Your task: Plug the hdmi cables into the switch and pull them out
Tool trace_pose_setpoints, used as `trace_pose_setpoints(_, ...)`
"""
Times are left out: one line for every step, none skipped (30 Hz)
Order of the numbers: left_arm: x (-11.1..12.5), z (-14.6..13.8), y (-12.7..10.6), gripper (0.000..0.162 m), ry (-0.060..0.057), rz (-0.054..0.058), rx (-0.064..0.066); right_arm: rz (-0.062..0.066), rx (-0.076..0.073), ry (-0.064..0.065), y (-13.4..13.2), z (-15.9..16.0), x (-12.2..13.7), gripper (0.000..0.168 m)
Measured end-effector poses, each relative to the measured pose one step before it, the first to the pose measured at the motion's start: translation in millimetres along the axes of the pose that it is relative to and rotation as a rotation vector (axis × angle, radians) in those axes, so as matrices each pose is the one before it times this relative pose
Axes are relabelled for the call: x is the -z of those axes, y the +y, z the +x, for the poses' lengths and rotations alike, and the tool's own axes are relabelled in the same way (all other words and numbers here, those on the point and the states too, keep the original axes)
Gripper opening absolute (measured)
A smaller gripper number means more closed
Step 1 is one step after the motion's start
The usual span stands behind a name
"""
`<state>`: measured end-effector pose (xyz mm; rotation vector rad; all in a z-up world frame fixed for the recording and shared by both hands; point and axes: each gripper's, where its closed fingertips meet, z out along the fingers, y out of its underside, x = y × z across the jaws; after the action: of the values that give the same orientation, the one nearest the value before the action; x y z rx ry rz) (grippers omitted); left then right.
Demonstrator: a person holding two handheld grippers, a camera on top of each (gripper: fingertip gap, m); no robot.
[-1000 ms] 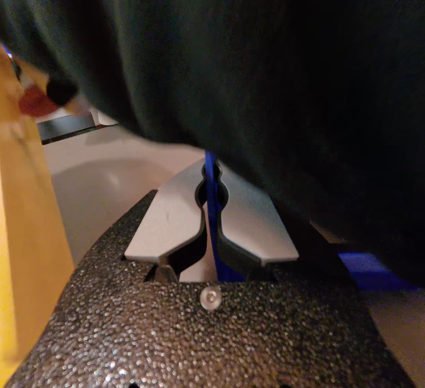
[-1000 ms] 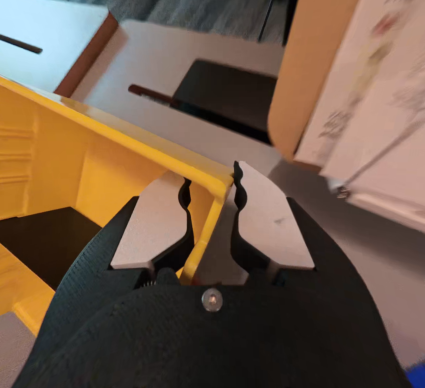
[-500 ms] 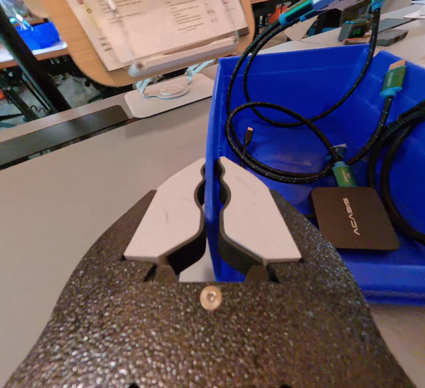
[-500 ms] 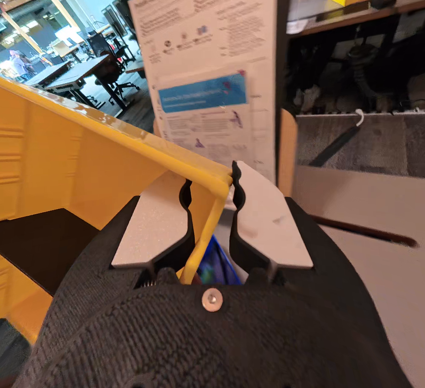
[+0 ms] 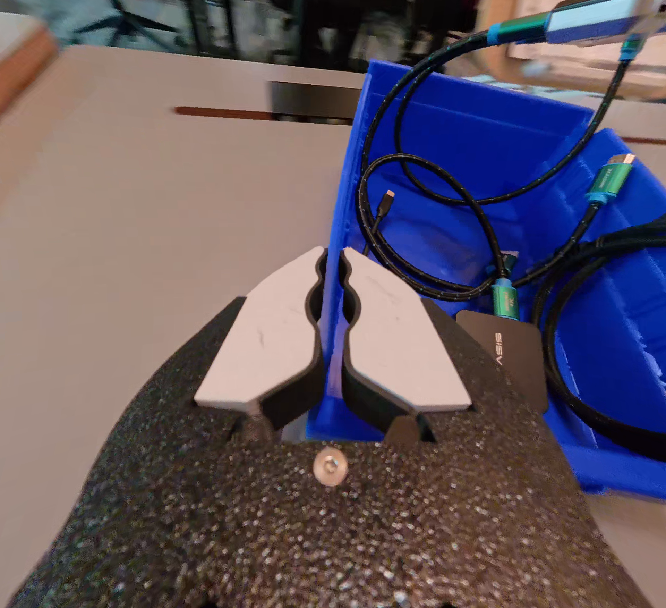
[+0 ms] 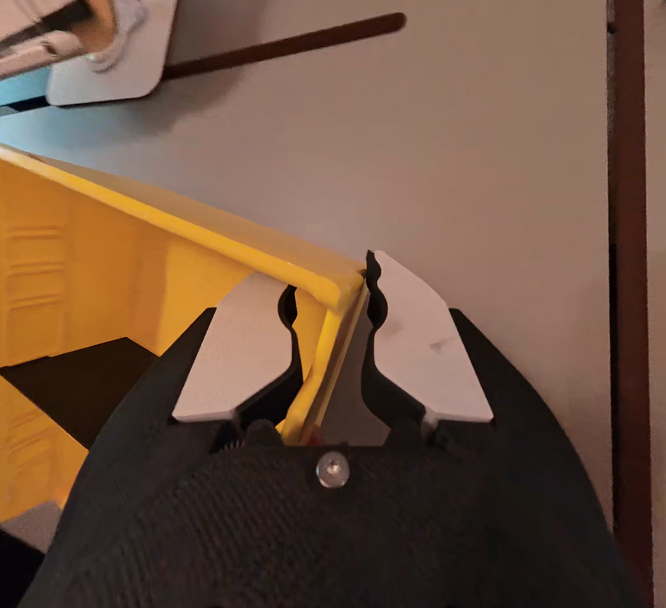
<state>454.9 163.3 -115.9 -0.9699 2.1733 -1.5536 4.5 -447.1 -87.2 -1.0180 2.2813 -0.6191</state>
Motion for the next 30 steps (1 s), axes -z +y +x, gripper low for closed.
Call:
trace_pose_setpoints(2.91,-12.77,-1.34,0.005,-0.06,0.0125,0.0117,-0.007,-0.0078,0.022,0.87,5.94,-8.07,0.037)
trace_pose_setpoints(1.09,-8.9,-1.24,0.004,-0.0407,0.0139,0.0059,-0.0017,-0.0086,0.0234,-1.54,4.93,-8.06,0.037)
trace_pose_setpoints(-0.5,-5.48,-0.72,0.002,-0.0242,0.0139,-0.0034,0.0024,-0.0052,0.0224,-3.16,3.62,-7.82,0.037)
trace_pose_setpoints(-1.35,-3.35,-0.32,0.002,-0.0147,0.0125,-0.007,-0.0108,0.0027,0.0256,-2.69,3.38,-7.29,0.037)
trace_pose_setpoints(-1.21,-1.62,-0.59,0.002,-0.0094,0.0096,-0.005,-0.0091,-0.0144,-0.0031,-3.87,-0.49,-6.63,0.037)
trace_pose_setpoints(-1.15,-1.11,-0.3,0.003,-0.0135,0.003,-0.0078,0.0036,-0.001,0.0005,-5.48,-0.76,-6.16,0.037)
trace_pose_setpoints(-0.94,-1.3,-0.48,0.003,-0.0172,0.0006,-0.0135,0.0053,0.0182,0.0072,-5.99,-0.84,-5.44,0.036)
trace_pose_setpoints(-0.65,-0.87,-0.37,0.002,-0.0096,0.0009,-0.0109,-0.0012,0.0277,0.0042,-5.58,-1.55,-5.23,0.035)
trace_pose_setpoints(-0.34,-0.56,-0.3,0.002,-0.0001,0.0025,0.0011,0.0006,0.0349,0.0077,-5.95,-0.66,-4.74,0.033)
trace_pose_setpoints(-0.35,-0.93,-0.08,0.002,0.0014,0.0038,0.0088,0.0067,0.0521,0.0148,-6.77,0.09,-4.06,0.032)
trace_pose_setpoints(-0.31,-1.09,-0.21,0.002,-0.0008,0.0042,0.0067,-0.0037,0.0676,0.0289,-5.08,1.68,-3.18,0.031)
trace_pose_setpoints(-0.08,-1.09,-0.16,0.002,-0.0049,0.0021,-0.002,-0.0297,0.0666,0.0548,-0.97,5.12,-1.85,0.032)
trace_pose_setpoints(-0.22,-0.97,-0.09,0.003,-0.0099,0.0016,-0.0107,-0.0118,0.0354,0.0505,-3.88,4.02,0.41,0.034)
trace_pose_setpoints(-0.01,-0.65,-0.26,0.003,-0.0124,0.005,-0.0156,-0.0155,0.0196,0.0489,-2.86,4.19,2.3,0.043)
trace_pose_setpoints(-0.26,-0.21,-0.24,0.004,-0.012,0.0077,-0.014,-0.0147,0.0146,0.0611,-1.79,5.8,4.63,0.048)
trace_pose_setpoints(-0.29,0.24,0.21,0.004,-0.0086,0.007,-0.0088,-0.0132,0.0169,0.0448,0.61,2.61,7.12,0.05)
trace_pose_setpoints(-0.56,0.22,0.32,0.004,-0.006,0.0061,-0.0037,-0.0261,0.0113,0.0168,5.66,-2.03,7.93,0.063)
trace_pose_setpoints(-0.14,-0.19,-0.3,0.004,-0.0046,0.0062,-0.0003,-0.0552,0.0006,-0.0153,13.72,-7.88,8.41,0.073)
trace_pose_setpoints(-0.01,-0.17,-0.05,0.004,-0.0027,0.0004,0.0006,-0.0654,0.0018,-0.0429,19.49,-13.36,7.41,0.076)
trace_pose_setpoints(0.11,-0.41,-0.07,0.005,-0.0079,-0.0001,0.0028,-0.0425,0.0123,-0.0368,20.22,-14.16,4.92,0.076)
trace_pose_setpoints(0.04,-0.66,-0.03,0.006,-0.0159,0.0002,0.0006,-0.0099,0.0224,-0.0112,17.95,-12.14,2.53,0.077)
trace_pose_setpoints(-0.07,-0.94,-0.05,0.008,-0.0202,-0.0003,-0.007,0.0446,-0.0064,0.0484,9.35,-3.62,2.39,0.049)
trace_pose_setpoints(-0.04,-0.82,-0.13,0.01,-0.0199,-0.0009,-0.0135,0.0699,-0.0124,0.0334,3.15,-3.12,4.0,0.045)
trace_pose_setpoints(-0.03,-0.69,-0.26,0.012,-0.0159,-0.001,-0.0149,0.0655,-0.0037,0.0088,1.13,-3.0,4.37,0.046)
trace_pose_setpoints(-0.18,-0.52,-0.08,0.014,-0.0122,-0.0021,-0.0109,0.0469,-0.002,-0.0139,0.88,-2.97,3.09,0.049)
trace_pose_setpoints(-0.23,-0.25,0.3,0.016,-0.0078,-0.0024,-0.0041,0.0321,-0.0114,-0.0141,0.59,-1.31,0.35,0.049)
trace_pose_setpoints(-0.02,0.32,0.14,0.018,-0.002,0.0013,0.0032,0.027,-0.0124,-0.0147,-0.63,-0.09,-1.86,0.05)
trace_pose_setpoints(0.03,0.85,-0.12,0.021,0.0031,0.0062,0.0102,0.0098,-0.0198,-0.0144,0.14,0.61,-3.93,0.05)
trace_pose_setpoints(0.12,0.84,-0.03,0.024,0.0056,0.0069,0.0154,-0.0109,-0.028,-0.0197,1.52,0.14,-6.01,0.046)
trace_pose_setpoints(-0.07,0.7,0.48,0.026,0.0059,0.0045,0.0168,-0.0137,-0.0326,-0.0289,1.19,-0.59,-7.95,0.041)
